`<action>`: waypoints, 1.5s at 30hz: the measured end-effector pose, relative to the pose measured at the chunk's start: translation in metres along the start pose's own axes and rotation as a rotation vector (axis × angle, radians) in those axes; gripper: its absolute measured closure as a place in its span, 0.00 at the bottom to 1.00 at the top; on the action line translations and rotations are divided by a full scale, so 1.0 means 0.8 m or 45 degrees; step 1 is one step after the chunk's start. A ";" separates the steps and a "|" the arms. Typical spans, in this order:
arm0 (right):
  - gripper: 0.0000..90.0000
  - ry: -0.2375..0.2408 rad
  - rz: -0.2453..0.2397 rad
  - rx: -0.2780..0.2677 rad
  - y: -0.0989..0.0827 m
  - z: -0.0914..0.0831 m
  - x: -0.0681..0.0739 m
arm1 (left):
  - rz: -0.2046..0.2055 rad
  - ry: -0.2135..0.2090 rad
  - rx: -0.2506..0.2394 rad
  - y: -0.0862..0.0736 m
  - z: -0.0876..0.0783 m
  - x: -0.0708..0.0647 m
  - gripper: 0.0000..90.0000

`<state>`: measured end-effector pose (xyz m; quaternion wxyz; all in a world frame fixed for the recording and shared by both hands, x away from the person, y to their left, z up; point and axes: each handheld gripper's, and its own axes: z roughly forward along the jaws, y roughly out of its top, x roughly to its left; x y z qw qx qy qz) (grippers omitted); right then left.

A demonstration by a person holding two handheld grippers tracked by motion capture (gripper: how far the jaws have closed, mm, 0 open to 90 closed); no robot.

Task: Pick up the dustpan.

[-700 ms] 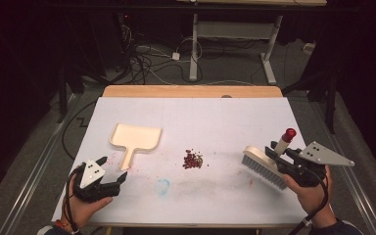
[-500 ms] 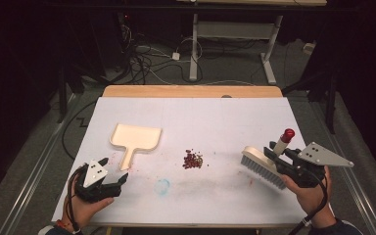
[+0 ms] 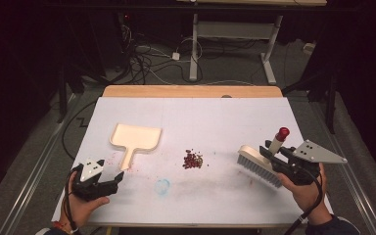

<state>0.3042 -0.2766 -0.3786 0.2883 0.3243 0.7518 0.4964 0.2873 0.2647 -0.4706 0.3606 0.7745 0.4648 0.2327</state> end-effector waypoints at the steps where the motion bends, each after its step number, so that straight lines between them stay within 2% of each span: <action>1: 0.78 0.000 0.004 0.002 0.000 0.001 0.000 | -0.020 -0.009 0.013 0.003 0.005 0.002 0.22; 5: 0.78 0.001 0.006 0.009 -0.001 0.002 0.000 | -0.027 -0.013 0.060 0.011 0.022 0.003 0.22; 7: 0.78 0.000 0.008 0.009 -0.001 0.002 0.001 | -0.040 -0.029 0.129 0.019 0.043 0.003 0.22; 9: 0.78 0.002 0.008 0.011 -0.001 0.003 0.001 | -0.043 -0.023 0.166 0.025 0.057 0.004 0.24; 10: 0.78 0.002 0.007 0.012 -0.001 0.004 0.001 | -0.043 -0.023 0.166 0.025 0.057 0.004 0.26; 13: 0.78 0.007 0.008 0.017 -0.002 0.005 0.003 | -0.079 -0.026 0.199 0.033 0.084 0.012 0.34; 14: 0.78 0.008 0.007 0.018 -0.002 0.005 0.003 | -0.108 -0.044 0.204 0.035 0.096 0.018 0.34; 16: 0.78 0.011 0.007 0.016 -0.002 0.005 0.003 | -0.125 -0.035 0.202 0.042 0.103 0.022 0.35; 18: 0.78 0.014 0.008 0.017 -0.003 0.005 0.003 | -0.123 -0.028 0.208 0.044 0.104 0.022 0.41; 19: 0.78 0.014 0.008 0.017 -0.003 0.005 0.003 | -0.127 -0.029 0.212 0.046 0.105 0.022 0.41; 23: 0.78 0.010 0.013 0.021 -0.005 0.005 0.002 | -0.125 -0.028 0.218 0.047 0.104 0.023 0.63; 26: 0.78 0.011 0.013 0.020 -0.004 0.004 0.003 | -0.121 -0.032 0.223 0.047 0.103 0.024 0.70; 31: 0.78 0.015 0.004 0.021 -0.003 0.006 0.005 | -0.084 -0.016 0.244 0.050 0.101 0.022 0.71; 36: 0.78 0.013 0.006 0.022 -0.003 0.005 0.005 | -0.075 -0.020 0.263 0.055 0.092 0.023 0.71; 38: 0.78 0.006 0.010 0.016 -0.004 0.004 0.002 | -0.039 -0.026 0.263 0.059 0.082 0.022 0.71; 40: 0.78 0.002 0.012 0.019 -0.004 0.004 0.002 | -0.024 -0.035 0.266 0.060 0.079 0.022 0.71; 42: 0.78 0.001 0.012 0.014 -0.004 0.005 0.001 | 0.029 -0.059 0.292 0.061 0.070 0.019 0.71; 45: 0.78 -0.008 0.017 0.012 -0.004 0.005 -0.001 | 0.055 -0.070 0.293 0.061 0.063 0.016 0.71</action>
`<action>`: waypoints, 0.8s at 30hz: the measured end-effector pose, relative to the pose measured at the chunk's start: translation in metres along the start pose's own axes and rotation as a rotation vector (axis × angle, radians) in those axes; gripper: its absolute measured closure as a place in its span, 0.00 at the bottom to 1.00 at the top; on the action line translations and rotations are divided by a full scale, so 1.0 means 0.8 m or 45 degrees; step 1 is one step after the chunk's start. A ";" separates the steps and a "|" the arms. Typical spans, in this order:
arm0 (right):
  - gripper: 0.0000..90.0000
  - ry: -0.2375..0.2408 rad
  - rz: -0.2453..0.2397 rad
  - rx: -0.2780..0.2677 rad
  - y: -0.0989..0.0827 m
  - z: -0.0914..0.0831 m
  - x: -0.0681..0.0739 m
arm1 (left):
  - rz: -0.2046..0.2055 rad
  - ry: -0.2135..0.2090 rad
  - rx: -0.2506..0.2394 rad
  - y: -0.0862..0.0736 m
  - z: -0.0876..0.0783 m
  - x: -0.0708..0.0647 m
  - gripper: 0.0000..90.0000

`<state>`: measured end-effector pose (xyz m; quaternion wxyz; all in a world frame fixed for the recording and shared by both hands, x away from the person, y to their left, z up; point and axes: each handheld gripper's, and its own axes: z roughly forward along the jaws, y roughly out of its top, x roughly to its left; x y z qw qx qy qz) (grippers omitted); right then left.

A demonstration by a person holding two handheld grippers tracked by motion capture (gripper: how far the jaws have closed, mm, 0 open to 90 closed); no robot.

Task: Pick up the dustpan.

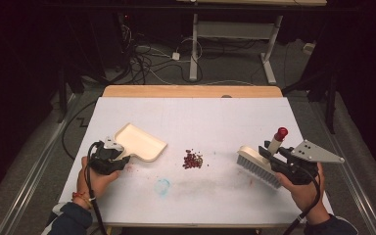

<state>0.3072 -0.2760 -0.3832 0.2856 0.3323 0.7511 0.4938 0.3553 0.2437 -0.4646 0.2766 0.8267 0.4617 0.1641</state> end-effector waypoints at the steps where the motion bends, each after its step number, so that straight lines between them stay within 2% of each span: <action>1: 0.78 0.000 0.000 0.000 0.000 0.000 0.000 | 0.007 -0.008 -0.002 -0.001 -0.003 -0.001 0.71; 7: 0.78 -0.002 0.008 -0.005 0.001 0.003 -0.002 | 0.051 -0.054 -0.008 -0.009 -0.024 -0.006 0.71; 9: 0.78 0.002 0.010 0.006 0.000 0.006 -0.003 | 0.088 -0.064 -0.005 -0.010 -0.031 -0.011 0.71; 11: 0.78 -0.001 0.004 0.018 0.000 0.009 -0.003 | 0.104 -0.071 -0.002 -0.010 -0.033 -0.012 0.71; 13: 0.78 0.000 0.001 0.022 0.001 0.011 -0.002 | 0.152 -0.086 0.009 -0.010 -0.035 -0.018 0.71; 20: 0.78 0.014 0.007 0.034 0.002 0.021 0.001 | 0.198 -0.129 0.029 -0.014 -0.043 -0.026 0.71; 24: 0.78 0.014 0.022 0.040 0.000 0.024 0.000 | 0.248 -0.146 0.057 -0.020 -0.047 -0.035 0.71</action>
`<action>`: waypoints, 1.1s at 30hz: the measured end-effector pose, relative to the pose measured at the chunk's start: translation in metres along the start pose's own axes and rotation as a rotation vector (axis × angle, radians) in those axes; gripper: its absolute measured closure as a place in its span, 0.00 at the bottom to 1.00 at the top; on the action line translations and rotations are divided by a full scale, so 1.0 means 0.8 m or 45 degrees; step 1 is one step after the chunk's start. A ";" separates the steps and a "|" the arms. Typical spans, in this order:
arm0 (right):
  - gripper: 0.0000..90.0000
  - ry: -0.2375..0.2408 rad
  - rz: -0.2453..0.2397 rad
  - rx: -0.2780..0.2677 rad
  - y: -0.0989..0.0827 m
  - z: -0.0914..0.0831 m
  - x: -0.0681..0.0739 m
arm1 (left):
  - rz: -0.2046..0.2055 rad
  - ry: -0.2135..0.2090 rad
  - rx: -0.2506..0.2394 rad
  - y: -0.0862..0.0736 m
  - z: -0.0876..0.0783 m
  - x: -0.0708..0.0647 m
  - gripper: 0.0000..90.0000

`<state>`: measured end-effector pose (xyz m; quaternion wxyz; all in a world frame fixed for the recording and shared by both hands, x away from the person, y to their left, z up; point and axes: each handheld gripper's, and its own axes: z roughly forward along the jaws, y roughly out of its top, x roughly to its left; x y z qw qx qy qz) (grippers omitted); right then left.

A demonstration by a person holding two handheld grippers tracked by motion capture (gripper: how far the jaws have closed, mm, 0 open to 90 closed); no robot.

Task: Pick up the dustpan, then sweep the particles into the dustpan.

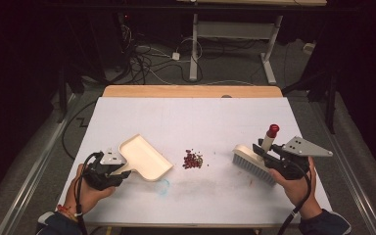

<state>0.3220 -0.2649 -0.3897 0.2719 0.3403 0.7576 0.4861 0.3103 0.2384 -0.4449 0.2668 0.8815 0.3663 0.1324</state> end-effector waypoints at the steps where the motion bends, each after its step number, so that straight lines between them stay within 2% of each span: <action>1: 0.78 -0.002 0.001 -0.001 0.001 0.000 0.000 | 0.008 -0.003 0.009 -0.001 0.000 -0.001 0.71; 7: 0.78 0.007 -0.004 -0.018 0.008 0.008 0.004 | 0.050 -0.031 0.036 -0.001 0.001 -0.011 0.71; 10: 0.78 0.013 -0.002 -0.031 0.014 0.016 0.006 | 0.090 -0.062 0.045 0.003 0.002 -0.018 0.71; 13: 0.78 0.012 -0.004 -0.036 0.020 0.027 0.008 | 0.107 -0.090 0.050 0.005 0.004 -0.024 0.71; 17: 0.78 0.011 -0.005 -0.038 0.025 0.041 0.011 | 0.128 -0.097 0.062 0.007 0.007 -0.031 0.71; 18: 0.78 0.004 0.000 -0.041 0.030 0.051 0.014 | 0.130 -0.102 0.058 0.009 0.007 -0.033 0.71; 19: 0.78 0.004 0.000 -0.041 0.030 0.051 0.014 | 0.135 -0.106 0.058 0.010 0.008 -0.034 0.71; 20: 0.78 0.001 0.008 -0.051 0.037 0.064 0.017 | 0.142 -0.107 0.061 0.011 0.009 -0.036 0.71; 21: 0.78 0.001 0.008 -0.051 0.037 0.064 0.017 | 0.146 -0.111 0.060 0.013 0.010 -0.037 0.71; 25: 0.78 -0.007 0.030 -0.066 0.049 0.100 0.024 | 0.164 -0.120 0.063 0.020 0.015 -0.043 0.71; 27: 0.78 -0.005 0.033 -0.060 0.050 0.107 0.027 | 0.163 -0.124 0.061 0.020 0.016 -0.044 0.71; 28: 0.78 -0.004 0.042 -0.055 0.051 0.122 0.033 | 0.162 -0.128 0.067 0.021 0.020 -0.047 0.71; 30: 0.78 -0.002 0.060 -0.050 0.051 0.135 0.039 | 0.162 -0.132 0.066 0.021 0.021 -0.049 0.71; 32: 0.78 -0.007 0.070 -0.054 0.051 0.141 0.042 | 0.164 -0.132 0.069 0.022 0.024 -0.051 0.71; 33: 0.78 -0.030 0.060 -0.051 0.052 0.151 0.048 | 0.161 -0.134 0.067 0.022 0.024 -0.052 0.71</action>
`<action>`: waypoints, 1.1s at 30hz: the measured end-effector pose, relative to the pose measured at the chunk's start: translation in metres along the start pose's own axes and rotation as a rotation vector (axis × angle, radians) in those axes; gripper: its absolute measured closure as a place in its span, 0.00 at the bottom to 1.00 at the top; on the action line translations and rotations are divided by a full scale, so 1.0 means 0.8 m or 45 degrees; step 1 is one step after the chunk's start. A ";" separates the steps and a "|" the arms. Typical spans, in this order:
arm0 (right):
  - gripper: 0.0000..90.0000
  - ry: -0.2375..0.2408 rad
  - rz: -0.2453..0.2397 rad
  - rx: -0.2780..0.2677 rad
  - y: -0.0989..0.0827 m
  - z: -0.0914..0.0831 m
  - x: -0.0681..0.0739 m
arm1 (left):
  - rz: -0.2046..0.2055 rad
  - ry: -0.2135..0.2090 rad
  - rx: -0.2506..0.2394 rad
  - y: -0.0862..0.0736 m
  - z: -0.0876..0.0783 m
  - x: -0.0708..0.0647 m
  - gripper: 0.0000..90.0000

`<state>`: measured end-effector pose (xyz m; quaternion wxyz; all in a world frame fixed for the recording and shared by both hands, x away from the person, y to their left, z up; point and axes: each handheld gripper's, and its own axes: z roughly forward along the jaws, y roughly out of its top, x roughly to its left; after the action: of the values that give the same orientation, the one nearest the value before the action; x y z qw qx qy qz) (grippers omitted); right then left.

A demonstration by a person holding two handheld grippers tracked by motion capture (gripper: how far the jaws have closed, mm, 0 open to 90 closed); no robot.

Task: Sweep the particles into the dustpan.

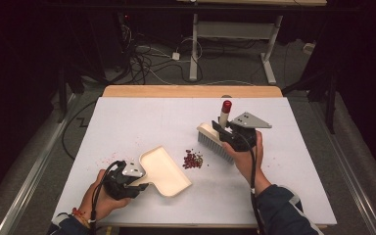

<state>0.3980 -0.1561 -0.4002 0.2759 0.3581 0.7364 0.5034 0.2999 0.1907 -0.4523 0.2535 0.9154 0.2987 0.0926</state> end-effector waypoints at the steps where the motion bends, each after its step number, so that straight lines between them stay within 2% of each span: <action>1: 0.78 -0.010 -0.003 0.001 0.000 0.005 0.003 | -0.007 -0.008 -0.005 0.000 0.001 0.000 0.71; 6: 0.78 -0.027 -0.007 0.005 0.000 0.022 0.011 | -0.018 -0.013 0.000 0.001 0.006 0.000 0.71; 7: 0.78 -0.021 0.010 -0.007 -0.001 0.025 0.015 | -0.022 -0.013 -0.001 0.001 0.007 -0.001 0.71; 9: 0.78 -0.017 0.007 -0.005 -0.001 0.027 0.023 | -0.032 -0.015 0.000 0.001 0.009 -0.002 0.71; 12: 0.78 -0.004 -0.014 0.000 -0.001 0.026 0.033 | -0.049 -0.019 -0.010 0.001 0.010 -0.002 0.71; 13: 0.78 0.032 -0.028 0.005 -0.003 0.026 0.044 | -0.054 -0.017 -0.013 0.001 0.010 -0.002 0.71; 16: 0.77 0.051 -0.068 0.023 -0.004 0.028 0.061 | -0.067 0.001 -0.014 0.004 0.011 -0.006 0.71; 18: 0.77 0.065 -0.064 0.028 -0.005 0.027 0.070 | -0.071 0.001 -0.012 0.005 0.012 -0.007 0.71; 22: 0.76 0.075 -0.054 0.042 -0.006 0.025 0.080 | -0.116 -0.005 -0.005 0.007 0.015 -0.005 0.71; 23: 0.76 0.070 -0.048 0.034 -0.007 0.024 0.086 | -0.118 0.013 0.008 0.012 0.018 -0.005 0.71; 33: 0.77 0.092 -0.025 -0.003 -0.008 0.019 0.111 | -0.129 0.014 0.013 0.030 0.028 -0.010 0.71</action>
<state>0.3554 -0.0779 -0.4153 0.2544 0.3320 0.7488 0.5142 0.3128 0.1603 -0.4592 0.2517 0.8998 0.3465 0.0832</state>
